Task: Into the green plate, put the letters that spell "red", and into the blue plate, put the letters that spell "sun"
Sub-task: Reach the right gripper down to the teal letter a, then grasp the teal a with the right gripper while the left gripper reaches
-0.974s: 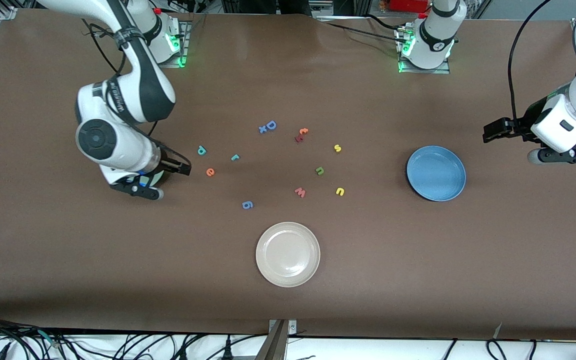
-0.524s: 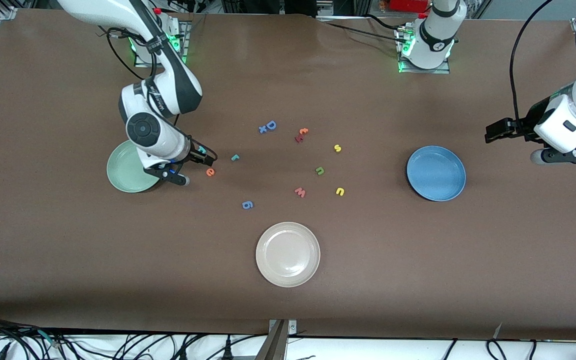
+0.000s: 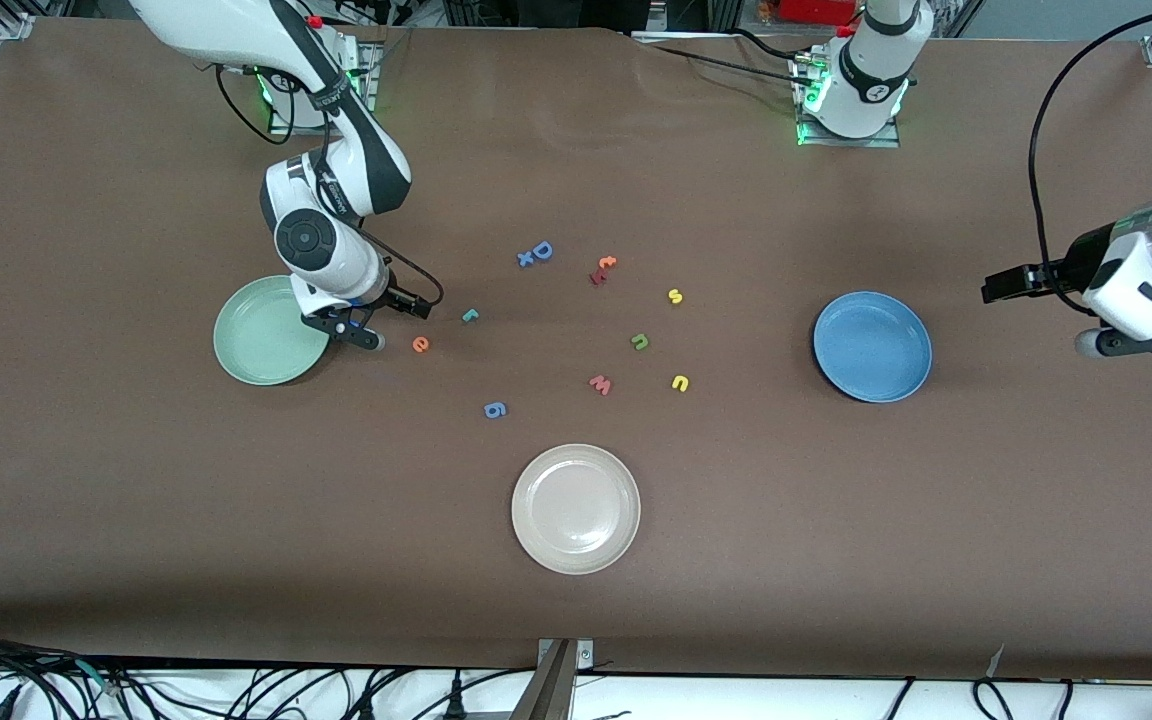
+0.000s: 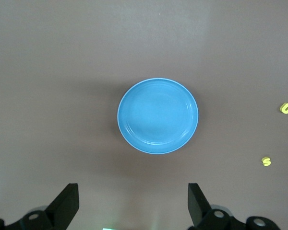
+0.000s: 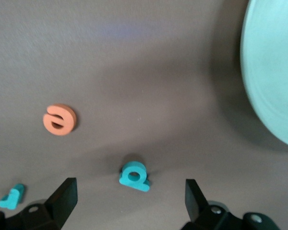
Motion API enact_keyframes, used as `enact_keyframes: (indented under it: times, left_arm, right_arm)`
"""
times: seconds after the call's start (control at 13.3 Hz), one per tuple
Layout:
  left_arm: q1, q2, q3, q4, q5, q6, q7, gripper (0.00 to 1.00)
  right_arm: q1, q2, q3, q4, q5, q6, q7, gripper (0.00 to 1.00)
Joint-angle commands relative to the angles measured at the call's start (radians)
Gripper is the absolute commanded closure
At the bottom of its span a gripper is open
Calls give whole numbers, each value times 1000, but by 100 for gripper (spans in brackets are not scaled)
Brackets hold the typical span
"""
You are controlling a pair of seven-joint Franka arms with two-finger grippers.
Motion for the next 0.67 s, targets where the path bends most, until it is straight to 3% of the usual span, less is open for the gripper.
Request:
enact_keyframes:
  times: [0.0,0.15,0.45,0.6]
  left_arm:
    - [-32,75,-6,42,-24,-5,-9,0]
    - [-81,155,-6,89,-53,5,-11,0]
    - [-192,319,-6,157,-89,143,-12,0]
    - [-224,371,-8,162,-89,258,-9,0]
  right_arm:
    - [-2,-26,16,-60,17,55,13,5]
    - [-2,-17,16,-75,17,81,18,6]
    - [-2,-6,16,-77,17,109,13,29]
    - [-2,11,18,-87,17,166,13,29]
